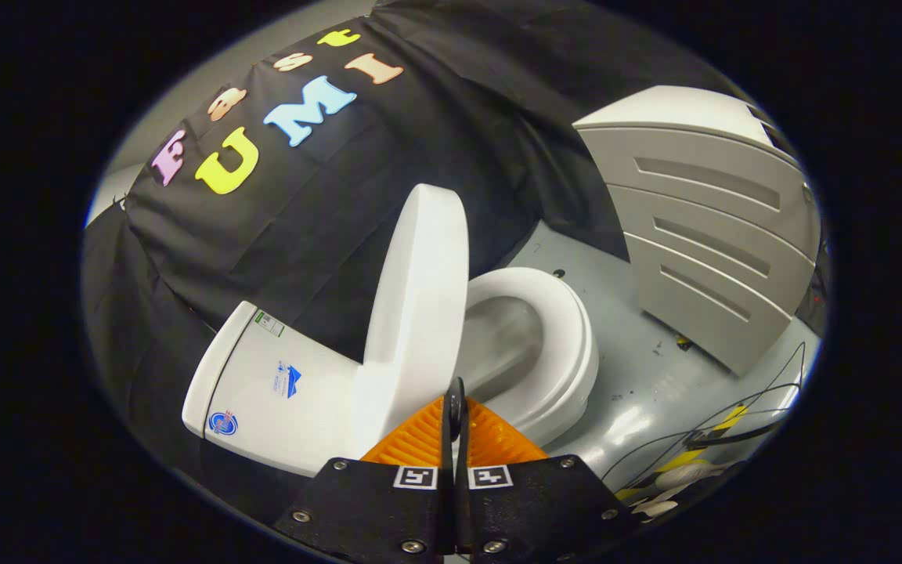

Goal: Open the toilet lid.

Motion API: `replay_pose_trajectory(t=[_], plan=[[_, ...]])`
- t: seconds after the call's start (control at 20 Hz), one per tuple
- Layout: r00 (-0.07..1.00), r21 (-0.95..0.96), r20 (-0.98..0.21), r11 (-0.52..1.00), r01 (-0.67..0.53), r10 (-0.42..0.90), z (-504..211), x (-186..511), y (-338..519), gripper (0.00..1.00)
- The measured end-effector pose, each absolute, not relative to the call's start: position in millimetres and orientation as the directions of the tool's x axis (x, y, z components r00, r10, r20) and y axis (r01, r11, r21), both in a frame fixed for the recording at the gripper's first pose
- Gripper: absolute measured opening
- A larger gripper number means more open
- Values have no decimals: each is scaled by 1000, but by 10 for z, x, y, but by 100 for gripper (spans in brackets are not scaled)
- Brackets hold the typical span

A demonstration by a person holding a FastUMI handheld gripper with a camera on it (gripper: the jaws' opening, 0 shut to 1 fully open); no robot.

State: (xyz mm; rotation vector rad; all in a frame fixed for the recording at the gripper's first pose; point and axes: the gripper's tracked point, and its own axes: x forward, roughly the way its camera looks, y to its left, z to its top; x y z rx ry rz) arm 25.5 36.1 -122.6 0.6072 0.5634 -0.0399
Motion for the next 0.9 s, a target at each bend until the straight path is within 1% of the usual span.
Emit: replay_pose_trajectory(t=[0.2, 0.7, 0.9], plan=[[869, 466, -483, 872, 148, 111, -1087, 247, 465, 0], [912, 372, -401, 925, 74, 88, -760, 250, 730, 0], [926, 295, -368, 955, 31, 83, -641, 252, 875, 0]])
